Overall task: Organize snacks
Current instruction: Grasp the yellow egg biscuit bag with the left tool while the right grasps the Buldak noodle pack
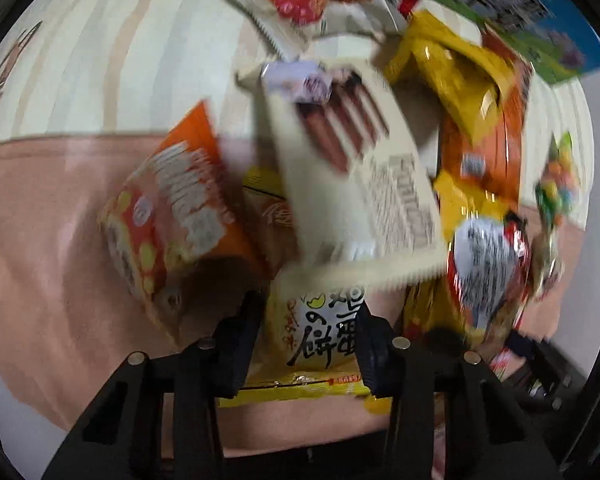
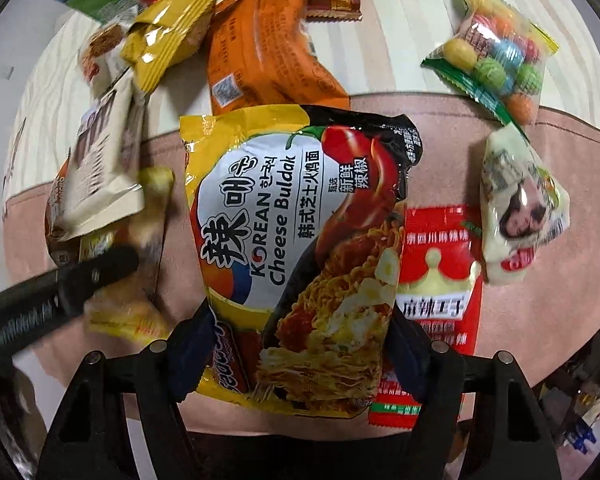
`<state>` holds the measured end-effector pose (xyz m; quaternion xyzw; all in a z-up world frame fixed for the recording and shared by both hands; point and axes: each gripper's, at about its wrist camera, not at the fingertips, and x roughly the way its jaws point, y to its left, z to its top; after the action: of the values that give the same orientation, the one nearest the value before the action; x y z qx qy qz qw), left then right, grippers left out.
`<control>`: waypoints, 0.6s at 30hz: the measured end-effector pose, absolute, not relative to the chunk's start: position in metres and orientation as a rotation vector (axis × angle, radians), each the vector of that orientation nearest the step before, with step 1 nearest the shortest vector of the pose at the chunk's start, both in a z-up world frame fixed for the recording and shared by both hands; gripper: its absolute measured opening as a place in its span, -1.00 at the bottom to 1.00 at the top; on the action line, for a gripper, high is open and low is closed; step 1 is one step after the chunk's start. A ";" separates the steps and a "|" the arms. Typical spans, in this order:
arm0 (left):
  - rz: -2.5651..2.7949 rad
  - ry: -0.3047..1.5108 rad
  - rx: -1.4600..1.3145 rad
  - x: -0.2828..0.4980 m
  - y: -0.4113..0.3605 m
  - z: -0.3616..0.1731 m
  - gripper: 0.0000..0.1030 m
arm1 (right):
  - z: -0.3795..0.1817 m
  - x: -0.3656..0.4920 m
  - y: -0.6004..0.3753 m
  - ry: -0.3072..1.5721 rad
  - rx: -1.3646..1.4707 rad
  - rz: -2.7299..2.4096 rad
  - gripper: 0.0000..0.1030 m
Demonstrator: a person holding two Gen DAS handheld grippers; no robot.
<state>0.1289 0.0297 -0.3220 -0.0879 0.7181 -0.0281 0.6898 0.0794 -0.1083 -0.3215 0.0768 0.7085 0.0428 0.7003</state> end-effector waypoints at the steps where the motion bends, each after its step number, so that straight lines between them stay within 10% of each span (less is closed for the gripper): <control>1: -0.057 1.610 -0.183 0.116 0.031 -0.321 -0.21 | -0.320 0.075 -0.106 1.596 0.166 0.109 0.51; 18: -0.100 1.511 -0.309 0.027 0.051 -0.295 -0.29 | -0.321 0.049 -0.115 1.543 0.177 0.070 0.38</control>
<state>0.0266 0.0508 -0.2954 -0.1396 0.6827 -0.0452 0.7158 0.0487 -0.1151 -0.3212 0.0798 0.6963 0.0314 0.7126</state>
